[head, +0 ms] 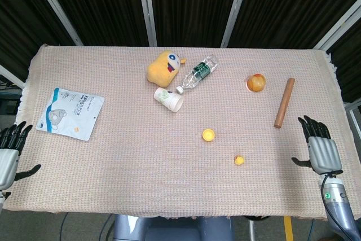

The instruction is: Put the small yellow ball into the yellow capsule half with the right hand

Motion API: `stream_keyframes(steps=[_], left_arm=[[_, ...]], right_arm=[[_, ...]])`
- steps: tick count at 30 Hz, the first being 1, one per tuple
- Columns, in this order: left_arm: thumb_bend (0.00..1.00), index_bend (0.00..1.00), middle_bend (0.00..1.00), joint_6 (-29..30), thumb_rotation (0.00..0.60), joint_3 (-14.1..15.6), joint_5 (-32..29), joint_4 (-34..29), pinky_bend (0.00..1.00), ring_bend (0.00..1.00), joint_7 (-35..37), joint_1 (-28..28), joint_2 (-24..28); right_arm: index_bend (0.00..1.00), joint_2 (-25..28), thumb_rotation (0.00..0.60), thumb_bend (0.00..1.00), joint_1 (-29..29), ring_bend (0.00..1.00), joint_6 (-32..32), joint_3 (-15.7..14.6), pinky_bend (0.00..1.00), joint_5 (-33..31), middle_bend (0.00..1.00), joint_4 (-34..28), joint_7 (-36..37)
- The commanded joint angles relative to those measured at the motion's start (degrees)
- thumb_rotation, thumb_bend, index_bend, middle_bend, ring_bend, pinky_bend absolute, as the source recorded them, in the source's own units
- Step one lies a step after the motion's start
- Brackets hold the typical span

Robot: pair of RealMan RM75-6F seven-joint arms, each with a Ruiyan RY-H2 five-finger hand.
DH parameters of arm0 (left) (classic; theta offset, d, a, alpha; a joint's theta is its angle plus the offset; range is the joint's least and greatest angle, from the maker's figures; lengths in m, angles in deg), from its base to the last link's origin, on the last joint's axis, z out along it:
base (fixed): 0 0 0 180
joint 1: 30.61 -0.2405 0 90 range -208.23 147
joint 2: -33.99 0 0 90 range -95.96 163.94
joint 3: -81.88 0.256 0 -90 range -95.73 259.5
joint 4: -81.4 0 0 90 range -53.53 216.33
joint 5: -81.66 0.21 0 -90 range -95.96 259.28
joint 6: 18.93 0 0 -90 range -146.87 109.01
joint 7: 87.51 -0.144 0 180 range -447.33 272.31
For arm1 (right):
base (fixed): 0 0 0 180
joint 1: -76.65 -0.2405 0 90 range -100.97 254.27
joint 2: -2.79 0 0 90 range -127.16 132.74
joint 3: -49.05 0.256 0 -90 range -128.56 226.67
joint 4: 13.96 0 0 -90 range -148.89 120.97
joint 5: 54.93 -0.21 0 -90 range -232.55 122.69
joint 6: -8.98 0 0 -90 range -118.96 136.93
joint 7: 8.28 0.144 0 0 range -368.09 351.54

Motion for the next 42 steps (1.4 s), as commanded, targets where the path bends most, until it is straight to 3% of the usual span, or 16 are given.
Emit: stream_keyframes(steps=[1,25,28,32,34,42], left_arm=[[0.00,0.00,0.00,-0.02,0.600,0.03,0.04,-0.04,0.08,0.00,-0.04,0.01,0.01],[0.00,0.00,0.00,-0.03,0.600,0.12,0.29,-0.38,0.08,0.00,-0.43,0.09,0.22],[0.00,0.00,0.00,-0.19,0.600,0.05,-0.06,-0.34,0.08,0.00,0.10,0.05,0.15],[0.00,0.00,0.00,-0.18,0.600,-0.01,0.01,-0.33,0.08,0.00,0.04,0.13,0.20],[0.00,0.00,0.00,-0.21,0.600,-0.13,-0.17,-0.53,0.08,0.00,-0.49,0.18,0.20],[0.00,0.00,0.00,-0.11,0.600,-0.37,-0.42,-0.76,0.08,0.00,-0.54,0.21,0.10]], right_arm=[[0.00,0.02,0.600,0.00,0.04,0.00,-0.04,-0.03,0.00,0.02,0.00,0.00,0.02],[0.00,0.52,0.600,0.00,0.14,0.00,0.32,-0.24,0.00,-0.29,0.00,-0.72,0.06],[0.04,0.69,0.600,0.00,-0.10,0.00,0.73,-0.51,0.00,-0.07,0.00,-0.94,-0.70],[0.17,1.71,0.600,0.00,-0.34,0.00,1.67,-1.44,0.00,1.20,0.00,-3.12,-1.10],[0.18,2.19,0.600,0.00,-0.62,0.00,2.32,-2.06,0.00,2.31,0.00,-5.33,-1.33],[0.18,-2.33,0.600,0.00,-3.93,0.00,3.57,-1.91,0.00,2.62,0.00,-8.58,-11.73]])
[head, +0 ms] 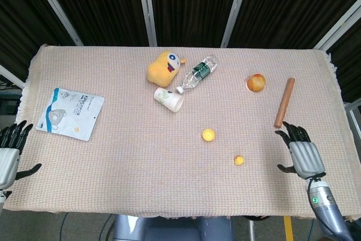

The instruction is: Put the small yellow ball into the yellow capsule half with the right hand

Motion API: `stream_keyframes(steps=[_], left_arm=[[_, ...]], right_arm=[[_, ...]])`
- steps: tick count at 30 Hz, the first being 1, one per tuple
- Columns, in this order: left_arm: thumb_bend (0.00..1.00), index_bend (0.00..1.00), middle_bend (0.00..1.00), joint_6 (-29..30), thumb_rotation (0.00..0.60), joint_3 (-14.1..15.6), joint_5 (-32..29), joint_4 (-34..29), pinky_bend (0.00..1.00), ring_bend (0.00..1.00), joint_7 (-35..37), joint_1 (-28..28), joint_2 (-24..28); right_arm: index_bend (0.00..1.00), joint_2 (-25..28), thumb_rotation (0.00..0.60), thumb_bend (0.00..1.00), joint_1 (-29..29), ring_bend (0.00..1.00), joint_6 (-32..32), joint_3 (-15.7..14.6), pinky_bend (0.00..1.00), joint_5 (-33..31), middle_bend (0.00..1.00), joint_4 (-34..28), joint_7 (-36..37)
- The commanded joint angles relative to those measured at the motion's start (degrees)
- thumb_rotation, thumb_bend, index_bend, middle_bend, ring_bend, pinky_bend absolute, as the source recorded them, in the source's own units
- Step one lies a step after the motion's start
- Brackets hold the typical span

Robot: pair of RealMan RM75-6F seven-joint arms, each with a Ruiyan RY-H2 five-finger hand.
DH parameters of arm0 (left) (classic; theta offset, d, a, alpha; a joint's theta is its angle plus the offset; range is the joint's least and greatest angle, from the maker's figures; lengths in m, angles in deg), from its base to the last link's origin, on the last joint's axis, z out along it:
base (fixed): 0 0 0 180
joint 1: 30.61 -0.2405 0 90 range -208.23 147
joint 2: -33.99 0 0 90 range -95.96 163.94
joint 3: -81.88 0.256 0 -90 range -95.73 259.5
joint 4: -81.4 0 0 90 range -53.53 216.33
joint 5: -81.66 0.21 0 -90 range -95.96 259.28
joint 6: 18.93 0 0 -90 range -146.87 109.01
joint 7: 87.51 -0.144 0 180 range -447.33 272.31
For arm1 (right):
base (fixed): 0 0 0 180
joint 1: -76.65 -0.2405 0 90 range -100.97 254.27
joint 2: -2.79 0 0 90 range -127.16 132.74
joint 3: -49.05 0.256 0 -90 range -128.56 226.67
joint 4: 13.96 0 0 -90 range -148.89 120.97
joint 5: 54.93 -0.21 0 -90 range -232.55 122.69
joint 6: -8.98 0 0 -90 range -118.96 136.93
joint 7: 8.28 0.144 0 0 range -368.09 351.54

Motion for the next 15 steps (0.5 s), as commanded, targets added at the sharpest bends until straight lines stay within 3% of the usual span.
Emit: stream_keyframes(steps=[1,7,15], left_arm=[[0.00,0.00,0.00,-0.10,0.600,-0.01,-0.06,0.08,0.08,0.00,0.37,0.01,0.01],[0.00,0.00,0.00,0.00,0.600,0.08,0.21,0.44,0.08,0.00,0.99,0.01,-0.12],[0.00,0.00,0.00,-0.11,0.600,0.14,0.53,0.68,0.08,0.00,1.50,0.18,-0.15]], right_arm=[[0.18,-4.64,0.600,0.00,-2.80,0.00,1.52,0.88,0.00,-1.94,0.00,-1.56,-6.36],[0.23,-11.73,0.600,0.00,-6.35,0.00,3.81,2.51,0.00,-7.45,0.00,-0.34,-12.49],[0.29,-20.03,0.600,0.08,-8.73,0.00,3.88,3.82,0.00,-14.01,0.00,3.04,-16.41]])
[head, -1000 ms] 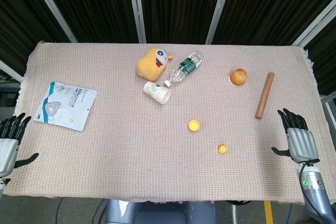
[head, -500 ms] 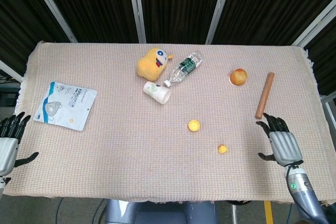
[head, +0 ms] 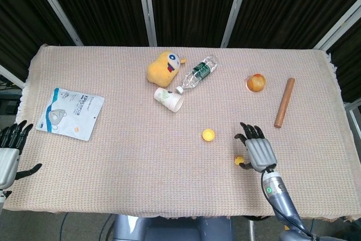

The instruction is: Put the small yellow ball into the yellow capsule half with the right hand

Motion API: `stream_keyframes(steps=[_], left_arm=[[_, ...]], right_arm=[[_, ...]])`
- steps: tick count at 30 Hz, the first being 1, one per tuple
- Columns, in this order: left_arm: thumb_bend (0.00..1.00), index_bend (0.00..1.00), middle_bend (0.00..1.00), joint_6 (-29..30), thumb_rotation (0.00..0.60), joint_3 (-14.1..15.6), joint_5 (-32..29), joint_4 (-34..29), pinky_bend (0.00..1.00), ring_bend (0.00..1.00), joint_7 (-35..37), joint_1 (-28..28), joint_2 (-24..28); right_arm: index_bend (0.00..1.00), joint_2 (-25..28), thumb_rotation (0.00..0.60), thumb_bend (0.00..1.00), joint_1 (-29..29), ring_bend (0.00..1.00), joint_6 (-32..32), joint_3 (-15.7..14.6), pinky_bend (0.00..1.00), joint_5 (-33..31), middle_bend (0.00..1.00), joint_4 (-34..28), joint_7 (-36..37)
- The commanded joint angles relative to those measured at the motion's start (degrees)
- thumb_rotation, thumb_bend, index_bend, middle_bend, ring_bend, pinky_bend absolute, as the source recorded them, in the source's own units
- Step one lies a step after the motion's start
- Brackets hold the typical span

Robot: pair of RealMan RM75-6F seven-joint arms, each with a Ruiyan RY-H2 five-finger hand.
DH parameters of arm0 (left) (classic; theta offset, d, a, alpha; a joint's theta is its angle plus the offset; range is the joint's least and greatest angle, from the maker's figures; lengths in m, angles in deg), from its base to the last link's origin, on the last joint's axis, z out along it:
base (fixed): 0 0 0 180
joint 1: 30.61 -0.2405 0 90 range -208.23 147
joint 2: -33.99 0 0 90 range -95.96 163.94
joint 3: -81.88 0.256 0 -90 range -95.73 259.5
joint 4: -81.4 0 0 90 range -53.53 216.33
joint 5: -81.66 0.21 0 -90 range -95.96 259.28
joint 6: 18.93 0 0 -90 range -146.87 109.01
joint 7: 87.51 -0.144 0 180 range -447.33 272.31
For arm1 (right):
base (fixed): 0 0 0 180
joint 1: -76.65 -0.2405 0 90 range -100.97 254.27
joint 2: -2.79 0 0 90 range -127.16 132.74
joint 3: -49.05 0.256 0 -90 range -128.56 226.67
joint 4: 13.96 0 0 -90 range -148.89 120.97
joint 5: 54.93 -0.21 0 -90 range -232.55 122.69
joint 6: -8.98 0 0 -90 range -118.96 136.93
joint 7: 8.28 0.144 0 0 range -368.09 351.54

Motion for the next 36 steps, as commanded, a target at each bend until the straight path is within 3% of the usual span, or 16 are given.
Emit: stream_keyframes(steps=[1,15,36], left_arm=[[0.00,0.00,0.00,-0.06,0.600,0.03,0.05,0.05,0.08,0.00,0.06,0.04,0.00],[0.00,0.00,0.00,-0.16,0.600,0.10,0.00,-0.36,0.08,0.00,-0.46,0.06,0.20],[0.00,0.00,0.00,-0.36,0.600,0.27,0.11,-0.38,0.08,0.00,0.09,0.12,0.34]], right_arm=[[0.30,-2.84,0.600,0.09,-0.85,0.00,-0.31,0.48,0.00,-2.51,0.00,1.26,-1.46],[0.34,-7.00,0.600,0.15,-0.92,0.00,-2.30,-1.10,0.00,-4.37,0.00,0.49,-2.61],[0.43,-7.56,0.600,0.19,-1.62,0.00,-1.20,-1.94,0.00,-5.69,0.00,5.41,-1.51]])
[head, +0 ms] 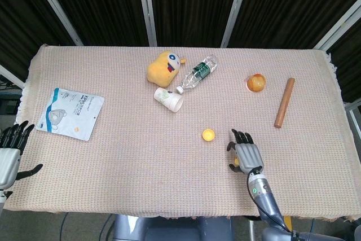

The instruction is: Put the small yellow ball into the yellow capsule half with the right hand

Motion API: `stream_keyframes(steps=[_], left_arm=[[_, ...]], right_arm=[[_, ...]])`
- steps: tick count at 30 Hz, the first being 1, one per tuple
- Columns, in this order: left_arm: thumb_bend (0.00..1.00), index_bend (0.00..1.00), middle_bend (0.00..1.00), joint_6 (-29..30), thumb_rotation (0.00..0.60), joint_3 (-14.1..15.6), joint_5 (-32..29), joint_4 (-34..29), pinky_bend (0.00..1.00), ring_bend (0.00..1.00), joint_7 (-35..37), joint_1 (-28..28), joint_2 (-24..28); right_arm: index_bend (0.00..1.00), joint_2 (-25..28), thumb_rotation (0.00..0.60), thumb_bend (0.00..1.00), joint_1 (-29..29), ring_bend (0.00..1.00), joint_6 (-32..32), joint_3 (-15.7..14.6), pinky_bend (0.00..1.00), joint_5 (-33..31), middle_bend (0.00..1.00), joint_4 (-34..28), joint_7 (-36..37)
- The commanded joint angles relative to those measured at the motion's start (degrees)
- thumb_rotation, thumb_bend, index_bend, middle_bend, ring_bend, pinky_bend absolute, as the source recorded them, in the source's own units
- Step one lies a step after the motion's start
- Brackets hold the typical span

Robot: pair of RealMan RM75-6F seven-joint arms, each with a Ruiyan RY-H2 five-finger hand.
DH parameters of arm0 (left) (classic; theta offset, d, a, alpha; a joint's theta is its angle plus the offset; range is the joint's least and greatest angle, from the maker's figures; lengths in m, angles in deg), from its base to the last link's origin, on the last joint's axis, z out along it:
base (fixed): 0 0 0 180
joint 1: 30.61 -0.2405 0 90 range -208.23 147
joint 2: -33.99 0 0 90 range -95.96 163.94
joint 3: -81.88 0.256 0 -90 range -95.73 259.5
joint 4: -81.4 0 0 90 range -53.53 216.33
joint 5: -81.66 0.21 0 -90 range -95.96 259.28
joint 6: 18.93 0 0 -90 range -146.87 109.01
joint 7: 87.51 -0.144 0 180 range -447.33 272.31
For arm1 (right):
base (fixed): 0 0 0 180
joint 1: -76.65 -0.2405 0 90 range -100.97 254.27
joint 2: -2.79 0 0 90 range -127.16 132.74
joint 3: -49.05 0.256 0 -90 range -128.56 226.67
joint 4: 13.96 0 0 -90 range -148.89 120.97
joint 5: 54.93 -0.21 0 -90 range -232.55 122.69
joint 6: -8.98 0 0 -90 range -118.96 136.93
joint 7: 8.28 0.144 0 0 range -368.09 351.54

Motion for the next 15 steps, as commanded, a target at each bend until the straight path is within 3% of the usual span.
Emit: stream_keyframes(steps=[1,15], left_arm=[[0.00,0.00,0.00,0.00,0.600,0.02,0.02,-0.07,0.08,0.00,-0.05,0.00,0.03],[0.00,0.00,0.00,-0.12,0.600,0.07,-0.08,-0.12,0.08,0.00,0.03,0.00,0.07]], right_arm=[[0.43,0.15,0.600,0.19,0.31,0.00,-0.06,-0.22,0.00,0.08,0.00,0.36,0.72],[0.49,0.22,0.600,0.19,0.57,0.00,0.10,-0.59,0.00,0.38,0.00,1.00,2.34]])
